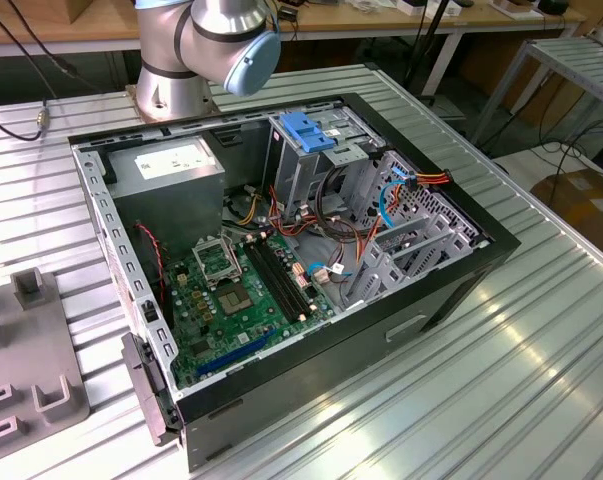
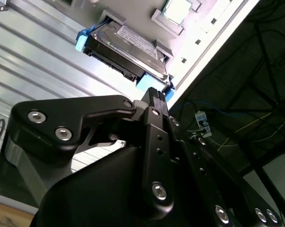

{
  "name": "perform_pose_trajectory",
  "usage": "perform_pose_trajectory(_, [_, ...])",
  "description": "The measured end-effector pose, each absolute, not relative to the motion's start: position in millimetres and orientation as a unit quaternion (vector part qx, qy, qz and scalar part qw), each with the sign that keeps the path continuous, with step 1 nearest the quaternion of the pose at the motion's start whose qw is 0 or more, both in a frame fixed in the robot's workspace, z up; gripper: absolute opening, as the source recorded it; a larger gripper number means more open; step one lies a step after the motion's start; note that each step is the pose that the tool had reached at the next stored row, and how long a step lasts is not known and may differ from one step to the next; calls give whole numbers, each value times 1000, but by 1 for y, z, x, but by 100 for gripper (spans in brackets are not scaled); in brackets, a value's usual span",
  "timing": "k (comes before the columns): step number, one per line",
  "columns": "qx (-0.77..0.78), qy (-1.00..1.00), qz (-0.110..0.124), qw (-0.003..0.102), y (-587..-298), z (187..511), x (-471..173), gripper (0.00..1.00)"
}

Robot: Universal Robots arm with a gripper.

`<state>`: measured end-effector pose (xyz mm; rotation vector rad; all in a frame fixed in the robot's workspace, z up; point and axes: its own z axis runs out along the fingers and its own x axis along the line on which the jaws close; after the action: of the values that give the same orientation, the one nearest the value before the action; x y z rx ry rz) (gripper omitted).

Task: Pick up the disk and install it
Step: 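Pick up the disk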

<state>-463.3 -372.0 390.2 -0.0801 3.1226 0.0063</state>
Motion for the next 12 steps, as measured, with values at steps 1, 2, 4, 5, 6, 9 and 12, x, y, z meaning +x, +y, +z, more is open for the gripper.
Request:
perform_pose_trajectory(1, [-34,999,2,9,-372,390,-463,10])
perform_pose_trajectory(2, [-43,999,2,9,-372,390,-463,10])
perform_pose_trajectory(4, [-62,998,2,9,-372,390,-463,10])
perform_pose_trajectory(5, [-70,997,2,9,-372,390,-463,10])
perform_pose_trajectory(6, [-79,997,2,9,-372,390,-463,10])
perform_pose_trajectory(9, [-106,994,3,9,-372,390,-463,10])
perform_pose_trajectory(12, [-137,990,3,9,-372,390,-463,10])
